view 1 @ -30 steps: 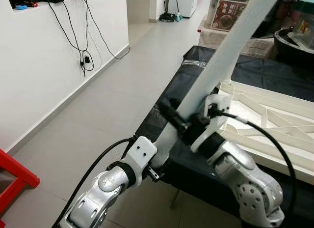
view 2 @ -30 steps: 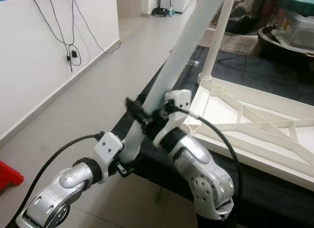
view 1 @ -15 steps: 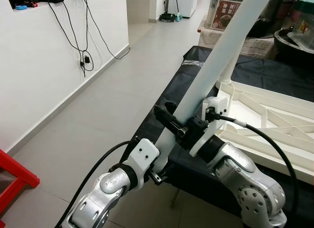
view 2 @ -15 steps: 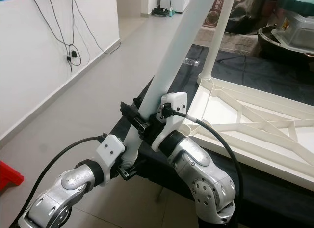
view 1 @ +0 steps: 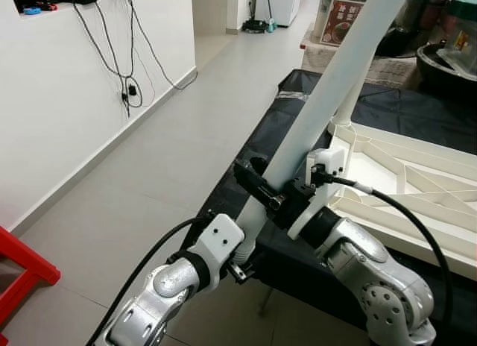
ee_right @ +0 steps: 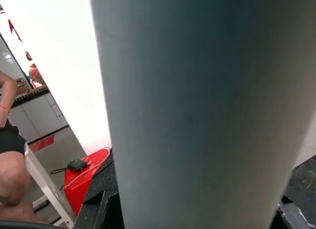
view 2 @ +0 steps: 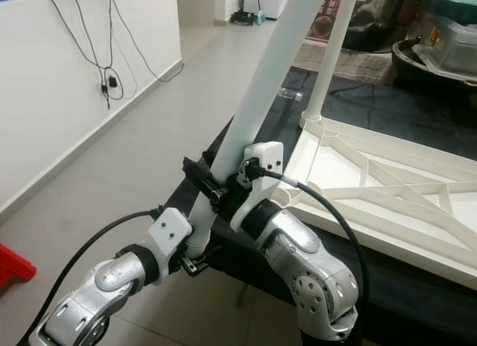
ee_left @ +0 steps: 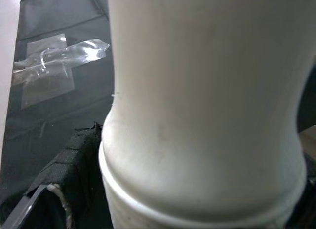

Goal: Building children table

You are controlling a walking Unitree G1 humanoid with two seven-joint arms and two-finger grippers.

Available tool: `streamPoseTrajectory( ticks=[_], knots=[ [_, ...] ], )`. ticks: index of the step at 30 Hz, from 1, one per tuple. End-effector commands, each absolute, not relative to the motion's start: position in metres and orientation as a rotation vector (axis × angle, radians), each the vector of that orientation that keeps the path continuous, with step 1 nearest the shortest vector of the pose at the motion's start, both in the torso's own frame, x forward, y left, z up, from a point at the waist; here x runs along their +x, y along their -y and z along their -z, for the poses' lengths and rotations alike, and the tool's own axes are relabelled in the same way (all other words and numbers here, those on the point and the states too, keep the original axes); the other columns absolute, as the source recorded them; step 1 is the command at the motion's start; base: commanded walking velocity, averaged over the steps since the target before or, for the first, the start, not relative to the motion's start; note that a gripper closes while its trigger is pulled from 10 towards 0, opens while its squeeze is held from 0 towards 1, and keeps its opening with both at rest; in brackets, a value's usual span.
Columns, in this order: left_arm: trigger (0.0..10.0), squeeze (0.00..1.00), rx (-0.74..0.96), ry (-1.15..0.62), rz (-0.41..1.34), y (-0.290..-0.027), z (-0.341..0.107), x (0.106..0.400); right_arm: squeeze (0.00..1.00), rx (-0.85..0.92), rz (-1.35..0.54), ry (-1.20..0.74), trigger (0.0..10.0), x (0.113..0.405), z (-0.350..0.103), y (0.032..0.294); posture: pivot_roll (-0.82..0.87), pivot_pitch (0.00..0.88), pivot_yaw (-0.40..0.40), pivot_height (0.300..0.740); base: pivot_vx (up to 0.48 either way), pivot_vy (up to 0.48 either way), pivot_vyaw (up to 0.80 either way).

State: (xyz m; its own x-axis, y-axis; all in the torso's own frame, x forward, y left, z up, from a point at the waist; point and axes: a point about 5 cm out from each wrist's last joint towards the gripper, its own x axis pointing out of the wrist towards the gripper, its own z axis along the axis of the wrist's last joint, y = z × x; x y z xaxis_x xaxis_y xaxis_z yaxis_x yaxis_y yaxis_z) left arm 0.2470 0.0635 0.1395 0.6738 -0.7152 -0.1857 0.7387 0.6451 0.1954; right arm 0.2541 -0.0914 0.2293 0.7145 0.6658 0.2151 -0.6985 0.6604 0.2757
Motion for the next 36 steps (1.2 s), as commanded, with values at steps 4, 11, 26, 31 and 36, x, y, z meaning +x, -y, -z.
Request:
streamPoseTrajectory(
  ticks=[4,11,26,31,36],
  knots=[
    [10.0,0.00,0.241,-0.070,0.891,-0.0538,-0.1406,0.2399,0.00,0.365,-0.850,0.085,10.0,0.2461,-0.2290,0.0799,0.13,0.074,-0.047,0.740,0.000,0.000,0.00],
    [10.0,0.00,0.231,-0.065,0.893,-0.0532,-0.1420,0.2403,0.00,0.362,-0.848,0.084,10.0,0.2462,-0.2287,0.0807,0.13,0.074,-0.047,0.740,0.000,0.000,0.00],
    [0.0,0.00,0.219,-0.072,0.878,-0.0569,-0.1393,0.2416,0.00,0.344,-0.855,0.082,10.0,0.2451,-0.2284,0.0801,0.13,0.072,-0.047,0.740,0.000,0.000,0.00],
    [0.0,0.00,0.224,-0.069,0.870,-0.0584,-0.1388,0.2422,0.00,0.332,-0.849,0.083,10.0,0.2457,-0.2280,0.0806,0.13,0.071,-0.047,0.740,0.000,0.000,0.00],
    [0.0,0.00,0.221,-0.062,0.872,-0.0582,-0.1388,0.2423,0.00,0.322,-0.845,0.085,10.0,0.2463,-0.2273,0.0819,0.13,0.065,-0.045,0.740,0.000,0.000,0.00]
  ],
)
